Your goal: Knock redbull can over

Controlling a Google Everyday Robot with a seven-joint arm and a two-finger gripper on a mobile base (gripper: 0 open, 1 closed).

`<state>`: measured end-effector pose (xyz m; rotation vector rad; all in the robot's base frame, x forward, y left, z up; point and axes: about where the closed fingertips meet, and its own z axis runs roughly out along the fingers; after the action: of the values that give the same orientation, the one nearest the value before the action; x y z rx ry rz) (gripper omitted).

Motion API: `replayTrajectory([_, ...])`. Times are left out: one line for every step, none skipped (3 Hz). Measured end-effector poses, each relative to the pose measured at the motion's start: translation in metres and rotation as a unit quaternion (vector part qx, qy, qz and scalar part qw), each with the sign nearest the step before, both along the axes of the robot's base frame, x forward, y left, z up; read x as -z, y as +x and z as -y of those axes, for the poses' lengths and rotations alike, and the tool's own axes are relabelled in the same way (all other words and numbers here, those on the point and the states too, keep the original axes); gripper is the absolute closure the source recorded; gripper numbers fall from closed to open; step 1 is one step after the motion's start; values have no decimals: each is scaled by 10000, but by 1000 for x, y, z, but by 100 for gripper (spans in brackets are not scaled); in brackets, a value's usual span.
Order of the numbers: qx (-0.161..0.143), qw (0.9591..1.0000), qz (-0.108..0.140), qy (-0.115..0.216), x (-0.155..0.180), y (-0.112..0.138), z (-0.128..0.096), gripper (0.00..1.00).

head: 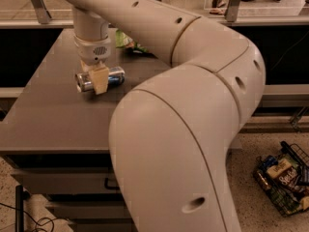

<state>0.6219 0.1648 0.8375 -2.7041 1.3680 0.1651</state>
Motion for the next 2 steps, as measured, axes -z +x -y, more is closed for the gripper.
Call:
replayTrajectory([3,10000,27,35,2,2,-2,82])
replayTrajectory([6,10000,49,62,4,4,-5,59])
